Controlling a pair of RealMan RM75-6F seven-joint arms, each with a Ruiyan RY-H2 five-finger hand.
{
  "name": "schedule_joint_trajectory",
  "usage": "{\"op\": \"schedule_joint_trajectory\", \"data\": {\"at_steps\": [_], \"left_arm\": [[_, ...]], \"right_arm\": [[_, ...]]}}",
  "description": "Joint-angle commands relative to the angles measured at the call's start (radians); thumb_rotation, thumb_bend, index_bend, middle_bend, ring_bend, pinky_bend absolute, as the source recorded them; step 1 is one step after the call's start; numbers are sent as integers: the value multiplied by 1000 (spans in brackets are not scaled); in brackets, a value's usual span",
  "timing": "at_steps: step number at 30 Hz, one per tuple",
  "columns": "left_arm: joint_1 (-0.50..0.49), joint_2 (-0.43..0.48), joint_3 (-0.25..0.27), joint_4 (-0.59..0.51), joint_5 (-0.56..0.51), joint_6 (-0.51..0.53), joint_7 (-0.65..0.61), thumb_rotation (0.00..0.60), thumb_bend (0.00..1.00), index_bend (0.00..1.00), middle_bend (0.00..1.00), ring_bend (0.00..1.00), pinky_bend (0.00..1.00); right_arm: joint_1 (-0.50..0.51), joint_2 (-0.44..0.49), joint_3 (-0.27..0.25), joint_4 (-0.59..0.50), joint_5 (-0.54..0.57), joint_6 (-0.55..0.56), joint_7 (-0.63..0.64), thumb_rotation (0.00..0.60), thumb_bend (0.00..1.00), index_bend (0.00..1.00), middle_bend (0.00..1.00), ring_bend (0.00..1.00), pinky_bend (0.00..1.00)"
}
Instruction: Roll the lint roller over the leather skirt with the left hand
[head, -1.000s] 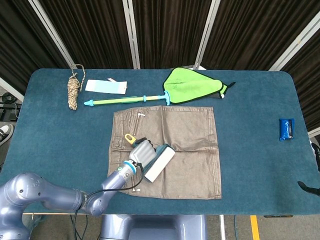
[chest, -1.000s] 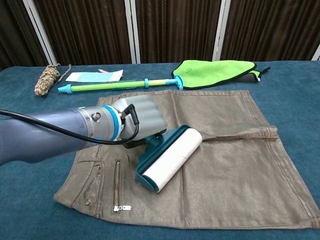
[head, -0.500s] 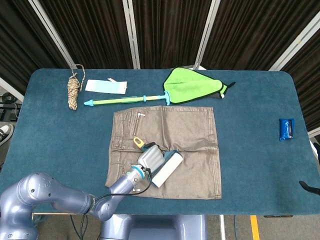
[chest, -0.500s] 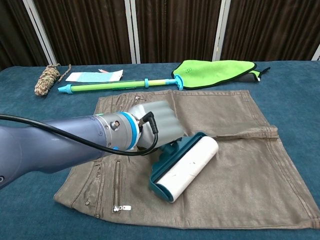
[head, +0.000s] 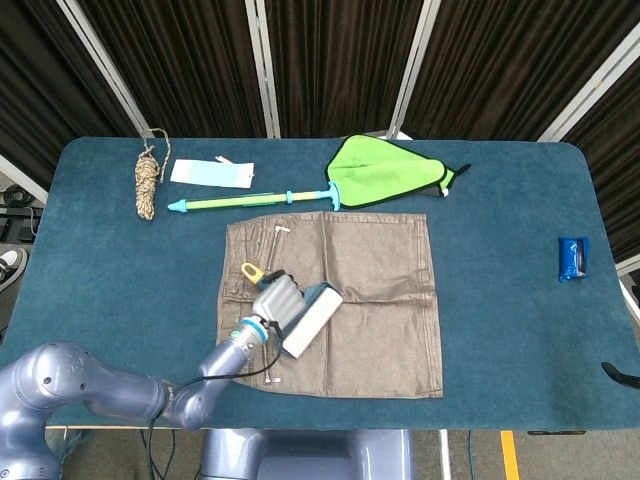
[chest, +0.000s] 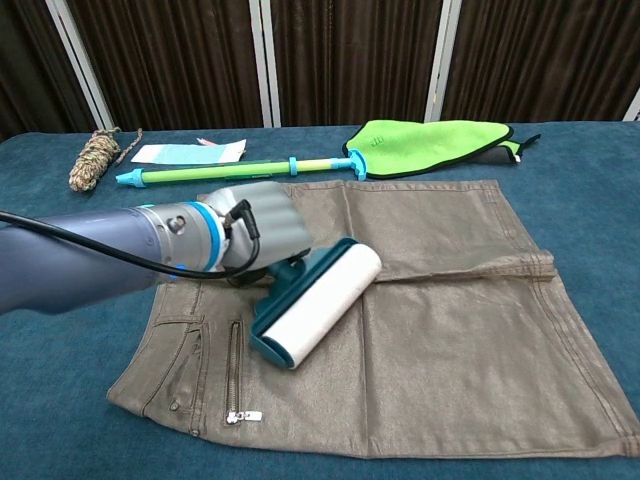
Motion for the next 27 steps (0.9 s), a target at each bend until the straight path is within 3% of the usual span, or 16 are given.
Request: {"op": "schedule_joint_trajectory", "data": {"at_steps": [1, 14, 27], "left_arm": [[29, 39, 27, 9, 9, -3, -38, 600, 987, 674, 551, 400, 497], [104, 129, 86, 84, 33, -45, -133, 600, 988, 674, 551, 400, 497], [72, 69, 46, 72, 69, -52, -88, 600, 988, 673, 551, 400, 498]], "right_arm": [[0, -1, 0, -1, 2, 0, -4, 600, 0, 0, 0, 0, 0], [9, -10, 2, -4, 13, -12, -30, 600, 0, 0, 0, 0, 0], [10, -6, 5, 1, 19, -18, -16, 600, 0, 0, 0, 0, 0]]}}
